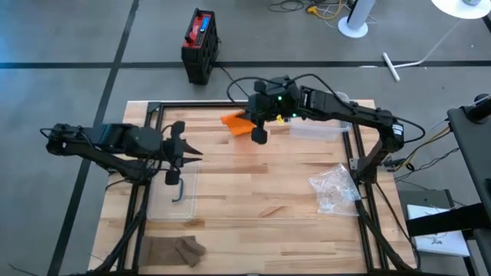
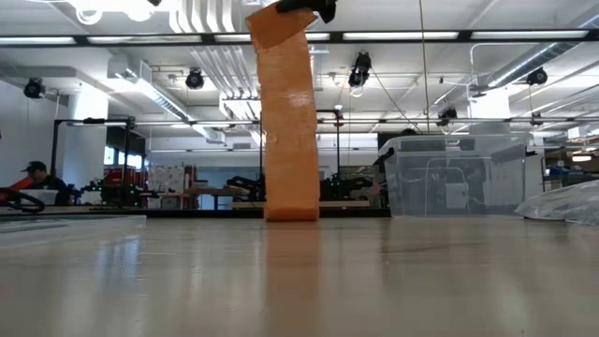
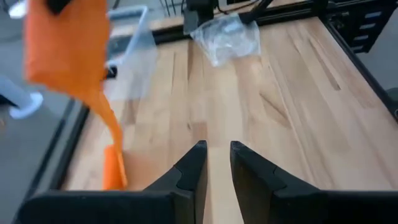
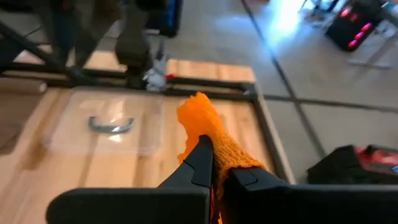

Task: Roll bandage
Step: Roll the orange bandage

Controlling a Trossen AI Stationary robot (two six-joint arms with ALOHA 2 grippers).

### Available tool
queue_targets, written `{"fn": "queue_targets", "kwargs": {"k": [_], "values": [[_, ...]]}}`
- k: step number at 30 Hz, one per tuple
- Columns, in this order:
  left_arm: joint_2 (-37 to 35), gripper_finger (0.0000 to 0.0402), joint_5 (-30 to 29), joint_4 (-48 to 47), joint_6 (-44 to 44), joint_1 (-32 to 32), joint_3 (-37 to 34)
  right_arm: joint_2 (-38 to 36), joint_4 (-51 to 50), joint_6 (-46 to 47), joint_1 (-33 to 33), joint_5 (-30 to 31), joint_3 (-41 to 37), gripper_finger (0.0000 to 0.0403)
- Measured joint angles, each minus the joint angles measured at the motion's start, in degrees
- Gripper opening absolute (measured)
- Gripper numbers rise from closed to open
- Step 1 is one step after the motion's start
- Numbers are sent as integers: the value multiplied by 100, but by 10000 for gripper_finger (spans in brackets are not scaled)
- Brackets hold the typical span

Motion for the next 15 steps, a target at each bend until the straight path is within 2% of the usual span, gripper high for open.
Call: {"fn": "queue_targets", "kwargs": {"k": [7,15], "values": [[20,64,-38,453,-398,-3,-510,-243,4,564,541,-553,-552,0],[12,65,-97,822,-855,-3,-947,-278,339,1495,1576,-539,-1366,0]]}}
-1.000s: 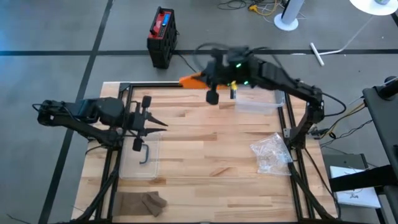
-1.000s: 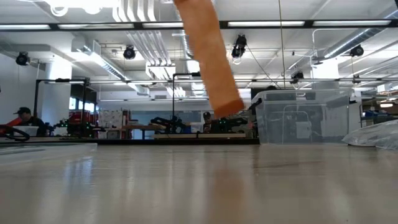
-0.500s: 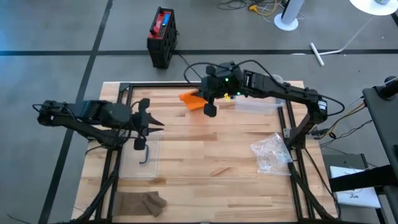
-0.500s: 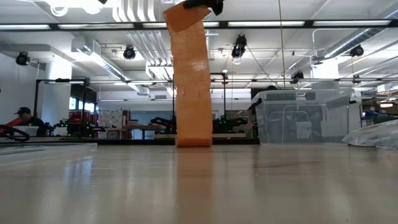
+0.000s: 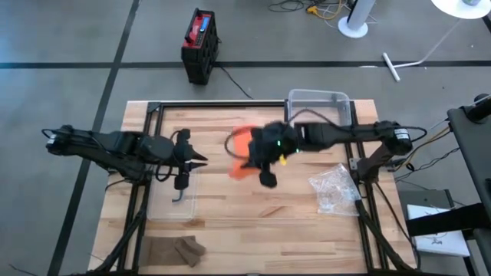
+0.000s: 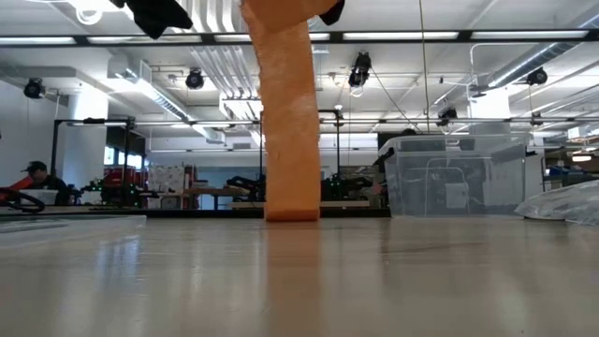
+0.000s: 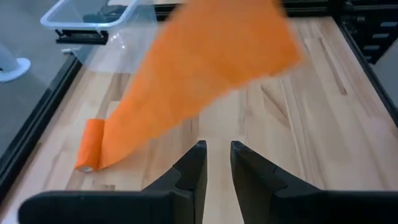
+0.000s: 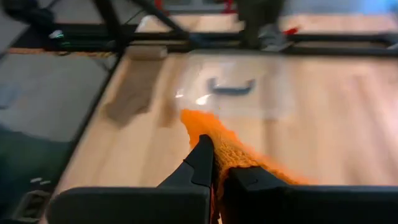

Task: Roll bandage
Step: Roll the orange bandage

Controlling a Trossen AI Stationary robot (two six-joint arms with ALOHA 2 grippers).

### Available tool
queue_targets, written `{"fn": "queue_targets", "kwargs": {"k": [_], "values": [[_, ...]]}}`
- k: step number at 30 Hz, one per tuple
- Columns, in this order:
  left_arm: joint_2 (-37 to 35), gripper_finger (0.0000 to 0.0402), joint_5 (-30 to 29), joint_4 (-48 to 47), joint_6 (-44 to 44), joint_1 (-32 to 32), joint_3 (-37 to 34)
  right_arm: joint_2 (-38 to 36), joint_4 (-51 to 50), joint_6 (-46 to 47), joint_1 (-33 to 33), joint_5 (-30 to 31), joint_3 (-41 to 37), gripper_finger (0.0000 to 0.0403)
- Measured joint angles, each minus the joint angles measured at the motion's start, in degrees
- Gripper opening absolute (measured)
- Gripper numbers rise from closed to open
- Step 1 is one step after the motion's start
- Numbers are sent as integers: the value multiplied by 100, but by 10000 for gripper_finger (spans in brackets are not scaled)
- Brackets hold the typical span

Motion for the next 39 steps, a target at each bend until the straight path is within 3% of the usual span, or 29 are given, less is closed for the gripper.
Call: {"fn": "queue_targets", "kwargs": {"k": [6,11,17,21,27,36,39], "values": [[-7,74,-248,503,-439,0,-339,64,1541,1203,865,58,-995,0],[-3,89,-250,1036,-727,-9,-716,81,3049,2326,1539,811,-1887,0],[1,109,-245,2081,-772,-12,-1340,87,3781,3714,2219,1746,-2776,15],[1,122,-245,2960,-725,-11,-1729,87,3790,4754,2584,2173,-3278,65],[83,140,-252,4103,-717,-11,-2233,87,3777,6041,2995,2219,-3864,167],[852,157,-604,4855,-486,41,-2598,87,3229,6696,3184,2027,-4078,298],[1201,162,-668,5147,-471,128,-2604,87,3056,6860,3179,1632,-4080,329]]}}
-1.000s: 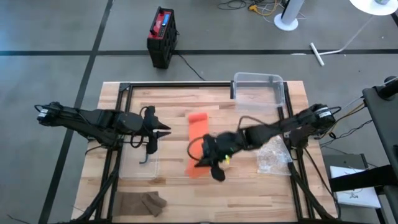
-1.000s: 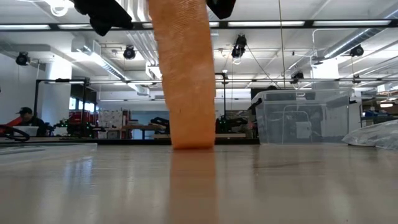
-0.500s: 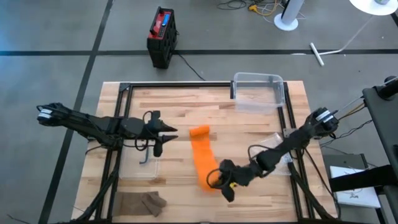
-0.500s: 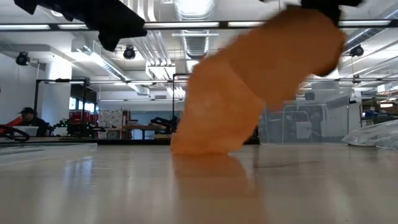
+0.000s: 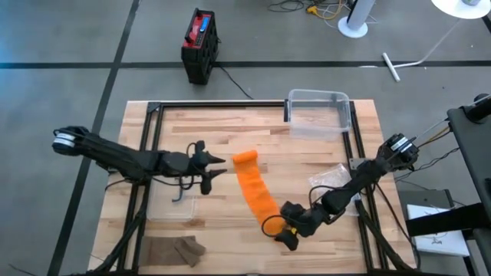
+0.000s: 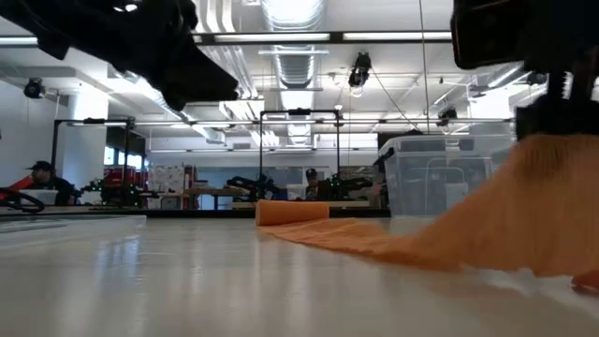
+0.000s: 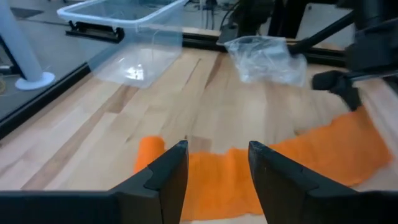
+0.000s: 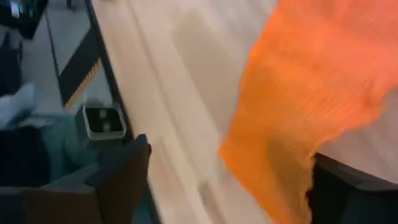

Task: Roll bandage
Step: Roll the orange bandage

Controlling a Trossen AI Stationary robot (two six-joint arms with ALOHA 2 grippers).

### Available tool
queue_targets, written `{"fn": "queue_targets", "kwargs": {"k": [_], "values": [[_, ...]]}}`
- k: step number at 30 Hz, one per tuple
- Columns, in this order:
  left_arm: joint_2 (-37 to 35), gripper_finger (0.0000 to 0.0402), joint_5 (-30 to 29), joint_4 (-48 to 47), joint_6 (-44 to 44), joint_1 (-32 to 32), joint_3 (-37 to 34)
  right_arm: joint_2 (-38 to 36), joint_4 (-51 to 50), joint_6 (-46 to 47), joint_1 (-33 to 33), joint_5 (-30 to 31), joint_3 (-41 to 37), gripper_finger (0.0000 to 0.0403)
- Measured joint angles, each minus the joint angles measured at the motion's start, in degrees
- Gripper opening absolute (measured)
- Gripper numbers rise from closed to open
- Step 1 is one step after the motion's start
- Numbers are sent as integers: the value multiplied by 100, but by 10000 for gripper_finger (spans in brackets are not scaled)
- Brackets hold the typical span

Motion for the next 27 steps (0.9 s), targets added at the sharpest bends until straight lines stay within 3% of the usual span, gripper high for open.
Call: {"fn": "queue_targets", "kwargs": {"k": [9,14,20,27], "values": [[1015,179,-30,1078,210,56,-2,2,-684,889,117,-1637,0,349],[1504,196,-41,1523,210,67,11,-129,-797,873,99,-2159,0,348],[2112,210,-86,1410,190,159,436,-657,-1677,370,-87,-1730,2,348],[2892,215,-176,189,58,531,1281,-918,-2999,-661,-399,-1037,0,348]]}}
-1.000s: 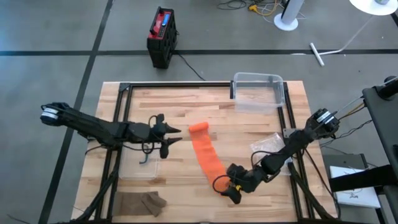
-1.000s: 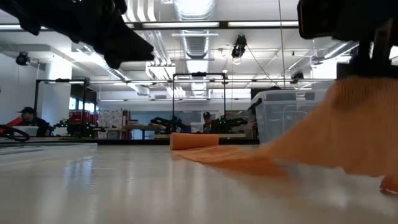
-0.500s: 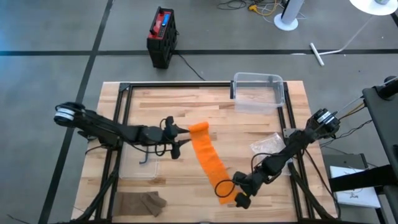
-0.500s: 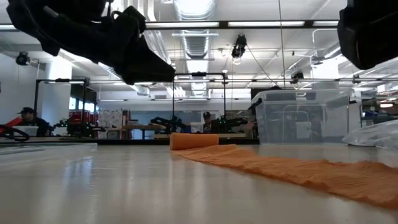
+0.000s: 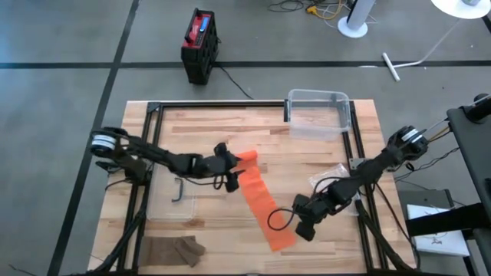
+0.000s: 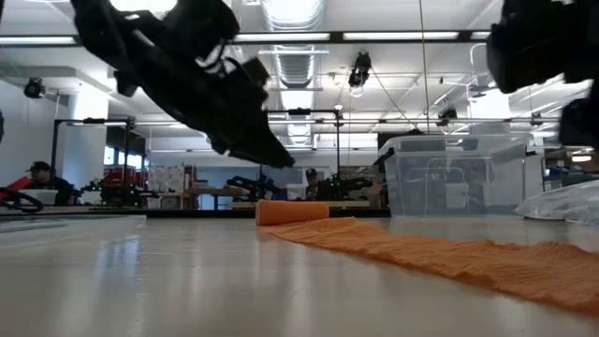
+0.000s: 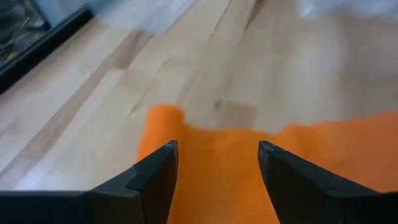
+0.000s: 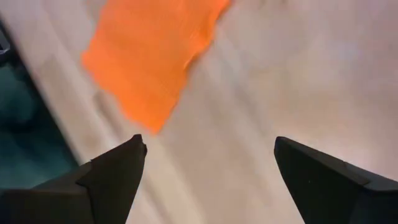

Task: Roll bandage
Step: Roll the orange bandage

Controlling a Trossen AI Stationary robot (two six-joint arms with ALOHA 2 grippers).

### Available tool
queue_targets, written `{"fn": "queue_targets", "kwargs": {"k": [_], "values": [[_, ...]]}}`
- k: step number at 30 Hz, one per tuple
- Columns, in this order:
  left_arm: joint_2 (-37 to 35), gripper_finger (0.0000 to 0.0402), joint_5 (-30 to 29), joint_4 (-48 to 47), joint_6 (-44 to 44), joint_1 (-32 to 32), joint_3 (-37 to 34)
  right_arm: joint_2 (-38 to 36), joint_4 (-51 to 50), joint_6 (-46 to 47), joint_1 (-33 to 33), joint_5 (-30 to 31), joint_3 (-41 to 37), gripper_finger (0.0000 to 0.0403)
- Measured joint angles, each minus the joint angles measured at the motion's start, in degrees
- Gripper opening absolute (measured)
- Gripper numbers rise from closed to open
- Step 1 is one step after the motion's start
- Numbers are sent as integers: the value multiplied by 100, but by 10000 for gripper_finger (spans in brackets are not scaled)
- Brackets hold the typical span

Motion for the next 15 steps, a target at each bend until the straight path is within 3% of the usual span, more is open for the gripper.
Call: {"fn": "queue_targets", "kwargs": {"k": [7,15], "values": [[586,210,82,-112,-8,584,210,105,574,-1946,-742,682,-2,348],[1024,183,742,-121,164,1014,147,109,2019,-4206,-1640,1163,-3,348]]}}
